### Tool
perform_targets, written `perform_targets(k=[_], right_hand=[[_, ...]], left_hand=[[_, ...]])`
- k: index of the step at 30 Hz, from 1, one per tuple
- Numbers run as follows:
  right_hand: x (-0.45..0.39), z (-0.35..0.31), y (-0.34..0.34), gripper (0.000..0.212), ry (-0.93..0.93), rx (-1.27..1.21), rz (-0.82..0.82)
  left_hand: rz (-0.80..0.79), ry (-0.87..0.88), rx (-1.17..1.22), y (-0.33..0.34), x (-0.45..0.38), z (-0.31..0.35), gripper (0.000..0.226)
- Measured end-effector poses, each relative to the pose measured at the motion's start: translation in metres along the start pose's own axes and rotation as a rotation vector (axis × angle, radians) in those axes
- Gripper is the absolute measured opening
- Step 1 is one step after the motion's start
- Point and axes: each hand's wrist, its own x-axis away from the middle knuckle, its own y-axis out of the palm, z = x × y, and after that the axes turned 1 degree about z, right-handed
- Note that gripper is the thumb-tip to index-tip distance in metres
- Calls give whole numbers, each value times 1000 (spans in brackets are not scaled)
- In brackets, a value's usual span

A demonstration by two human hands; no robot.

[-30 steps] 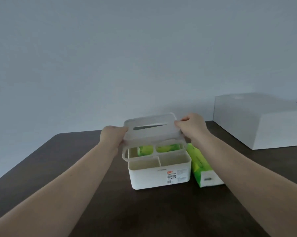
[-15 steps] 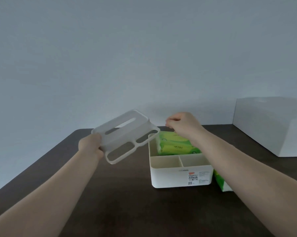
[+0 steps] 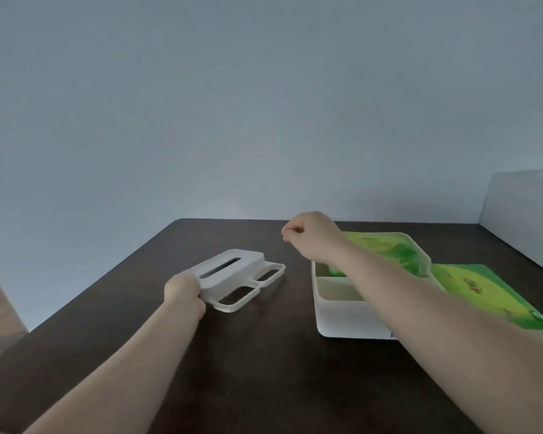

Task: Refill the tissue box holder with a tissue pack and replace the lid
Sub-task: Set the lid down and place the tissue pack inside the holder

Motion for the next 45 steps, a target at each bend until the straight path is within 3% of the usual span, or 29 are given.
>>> perform_targets(k=[3,8,10,13,15,17,20,25,28,32,33,35,39,42,45], right_hand=[[2,5,-1,32,-25,52,13],[12,33,-34,32,-17,167,92],[22,49,-55,39,37,304,16],[40,72,-82,64,137,448,-239],[50,86,-90,55,153,476,-311],[54,98,-91,30,128,569,-277],[56,104,-90,26,74,583,-103],[46,113,-112,36,-60,370,509],[34,122,-120,36,-72,404,594],[2,121,-103,16,88,462,439],[-3,119,-97,18,125,442,357],[-6,115,-90,42,180,382,211],[13,126,-97,46,295,384,207],[39,146,-114,47,533,334,216],[70,162,-126,61,685,366,86]], left_hand=[[-79,18,-91,-2,2,-16,46],[-180,109,-463,4,5,-22,37],[-153,188,-656,5,5,-22,32],[-126,379,-914,7,20,-23,15],[-133,498,-970,12,30,-25,15],[-146,585,-960,22,40,-28,20],[-211,654,-971,41,59,-30,18],[-289,717,-963,67,80,-31,22],[-317,717,-896,76,81,-34,25],[-325,716,-899,80,79,-38,25],[-329,719,-904,80,79,-38,24],[-344,728,-904,80,80,-35,23],[-372,715,-846,83,80,-31,31],[-414,687,-837,87,82,-33,39],[-458,652,-826,90,88,-37,37]])
